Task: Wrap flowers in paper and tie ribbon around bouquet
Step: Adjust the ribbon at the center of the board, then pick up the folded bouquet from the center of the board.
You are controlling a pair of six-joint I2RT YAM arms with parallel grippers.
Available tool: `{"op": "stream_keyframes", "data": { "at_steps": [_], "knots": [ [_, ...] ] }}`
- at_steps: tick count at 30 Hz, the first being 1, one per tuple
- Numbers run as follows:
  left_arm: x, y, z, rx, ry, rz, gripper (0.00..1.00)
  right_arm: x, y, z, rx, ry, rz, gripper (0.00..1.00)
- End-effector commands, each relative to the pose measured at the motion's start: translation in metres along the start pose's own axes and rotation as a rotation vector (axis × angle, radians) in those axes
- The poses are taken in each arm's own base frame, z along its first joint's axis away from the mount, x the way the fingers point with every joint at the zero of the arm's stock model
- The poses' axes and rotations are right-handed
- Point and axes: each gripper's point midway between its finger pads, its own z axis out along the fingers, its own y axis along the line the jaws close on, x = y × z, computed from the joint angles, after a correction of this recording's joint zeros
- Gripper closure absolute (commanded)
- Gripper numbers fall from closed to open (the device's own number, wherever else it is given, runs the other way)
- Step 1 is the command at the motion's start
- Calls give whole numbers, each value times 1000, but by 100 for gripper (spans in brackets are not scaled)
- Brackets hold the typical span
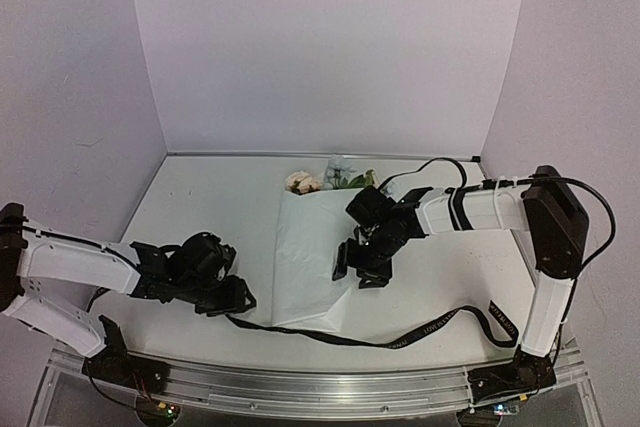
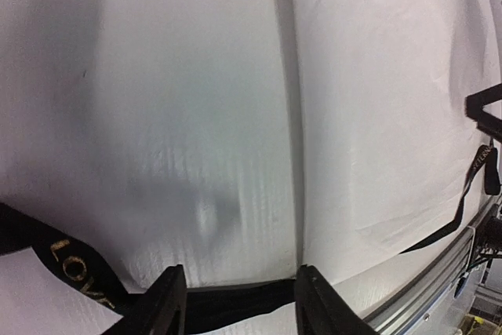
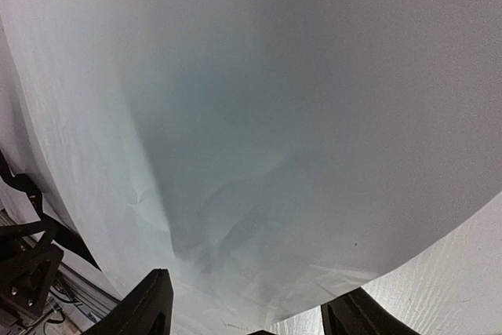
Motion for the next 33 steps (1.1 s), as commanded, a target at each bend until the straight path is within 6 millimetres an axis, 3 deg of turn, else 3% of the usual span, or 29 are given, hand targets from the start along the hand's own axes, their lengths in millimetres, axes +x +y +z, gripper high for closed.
{"op": "stream_keyframes", "data": {
  "at_steps": [1, 5, 10, 20, 27, 33],
  "knots": [
    [-55, -44, -25, 68, -172, 58, 45, -10, 1, 4, -13, -18, 45, 36],
    [-79, -54, -7, 96, -151, 96, 42, -14, -1, 13, -34, -13, 81, 42],
    [-90, -62, 19, 176, -83, 85, 41, -19, -4, 22, -53, -7, 111, 51],
    [-81, -66, 52, 206, 15, 49, 42, -21, -4, 29, -81, 10, 143, 64],
    [-74, -68, 59, 216, 65, 10, 63, -22, 1, 27, -101, 22, 176, 85],
    [-73, -77, 49, 230, 95, 10, 80, -24, 14, 19, -138, 44, 226, 94]
  ]
}}
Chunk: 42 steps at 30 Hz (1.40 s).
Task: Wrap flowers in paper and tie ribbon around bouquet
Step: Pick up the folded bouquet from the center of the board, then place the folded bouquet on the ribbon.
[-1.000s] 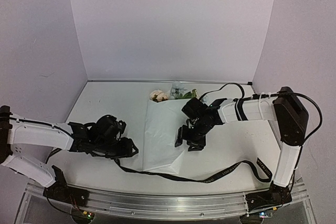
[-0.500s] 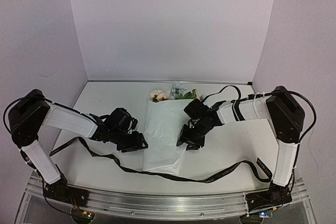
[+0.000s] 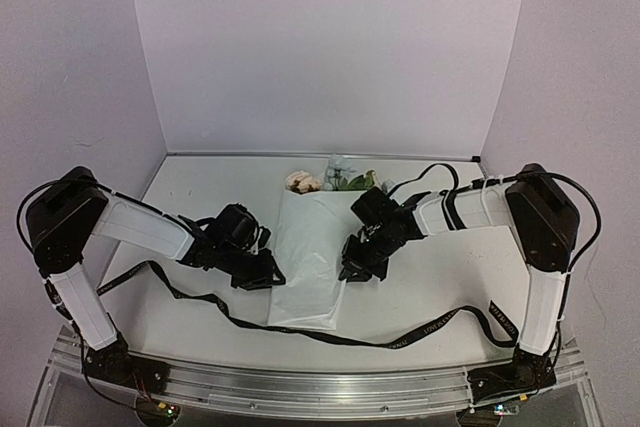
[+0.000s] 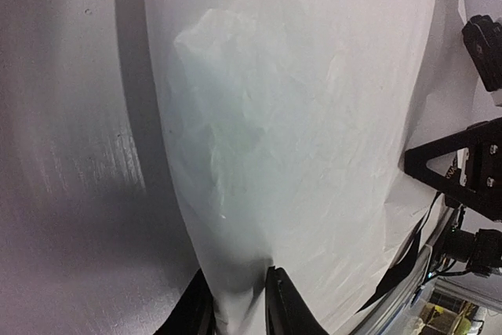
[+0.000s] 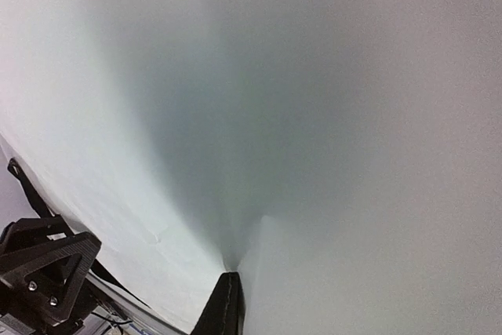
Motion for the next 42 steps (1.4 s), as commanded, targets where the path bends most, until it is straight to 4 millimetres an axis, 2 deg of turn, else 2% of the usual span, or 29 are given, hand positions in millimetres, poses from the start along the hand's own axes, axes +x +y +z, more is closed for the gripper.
{"op": "stream_keyframes", "data": {
  "at_steps": [1, 8, 14, 25, 37, 39, 42],
  "knots": [
    [-10, -28, -12, 62, 6, 14, 82, -1, 15, -4, -39, 20, 51, 95],
    [-8, -42, -22, 89, 37, 22, 90, 5, 15, -20, -25, 24, 86, 96],
    [-6, -46, -28, 96, 51, 9, 91, 15, 12, -30, -6, 30, 84, 97],
    [7, -45, -38, 105, 62, -20, 91, 39, 7, -26, 47, 43, 62, 97],
    [36, -37, -40, 87, 71, -56, 91, 60, -12, -23, 101, 34, 23, 97],
    [38, -34, -40, 79, 67, -66, 89, 61, -14, -23, 106, 33, 18, 95],
    [33, -30, -45, 52, 26, -86, 76, 61, -16, -26, 107, 24, 6, 81]
  ]
}}
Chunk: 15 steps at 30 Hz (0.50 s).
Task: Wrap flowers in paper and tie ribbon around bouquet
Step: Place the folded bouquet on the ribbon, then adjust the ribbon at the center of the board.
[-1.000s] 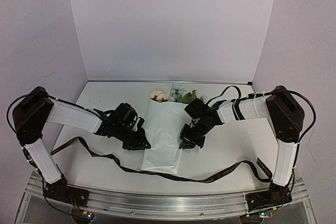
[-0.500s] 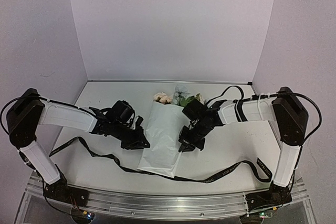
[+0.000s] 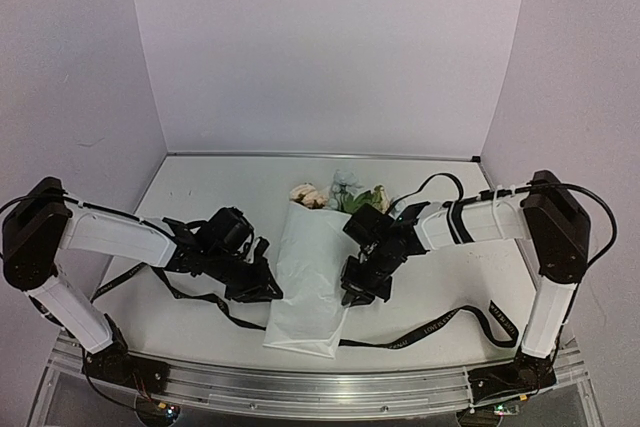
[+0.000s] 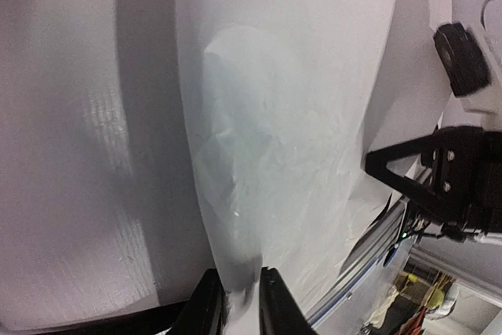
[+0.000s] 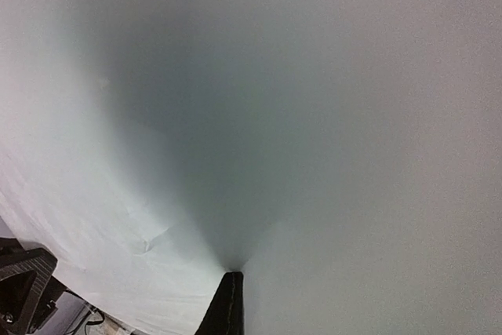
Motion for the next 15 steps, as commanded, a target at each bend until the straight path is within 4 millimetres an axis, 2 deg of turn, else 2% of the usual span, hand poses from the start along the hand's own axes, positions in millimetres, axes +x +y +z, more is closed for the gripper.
{"op": "stream_keyframes", "data": {
  "at_steps": [1, 4, 8, 12, 15],
  "knots": [
    [-15, -7, -19, 4, -113, -24, 72, 0, 0, -19, -10, -50, -28, 76],
    [-27, -4, -35, -39, -200, -43, 56, 1, -2, -29, -3, -63, -57, 62],
    [-42, 9, -67, -143, -338, -100, 44, 4, -15, -47, 31, -92, -97, 51],
    [-49, 52, -111, -305, -507, -248, 34, 4, -41, -69, 83, -157, -141, 40],
    [-44, 94, -142, -394, -602, -389, 31, 7, -68, -81, 136, -186, -168, 38]
  ]
}}
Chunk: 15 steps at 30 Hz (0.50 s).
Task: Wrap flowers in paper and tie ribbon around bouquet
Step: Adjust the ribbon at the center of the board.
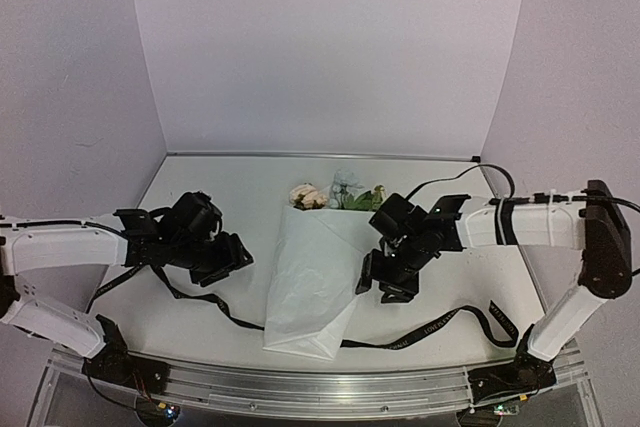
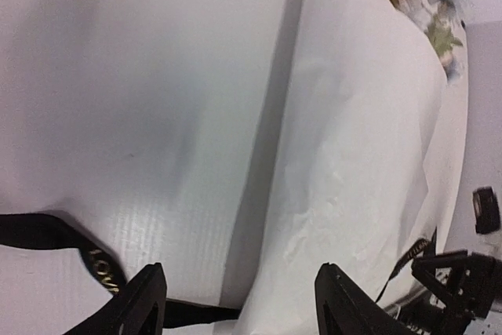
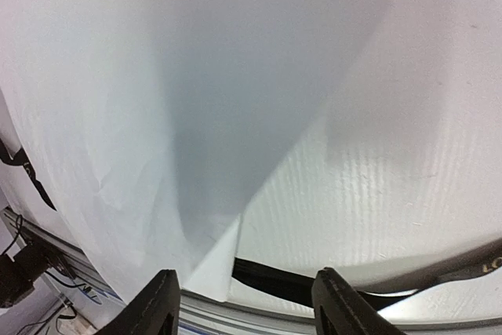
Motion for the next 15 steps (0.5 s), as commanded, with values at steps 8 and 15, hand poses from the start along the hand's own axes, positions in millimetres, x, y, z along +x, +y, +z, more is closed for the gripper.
{"op": "stream_keyframes", "data": {
  "at_steps": [8, 15],
  "knots": [
    [-59, 155, -52, -402, -340, -344, 29, 8, -106, -31, 195, -139, -24, 34],
    [-70, 186, -29, -471, -306, -378, 27, 6, -166, -38, 300, -289, 75, 30]
  ]
}}
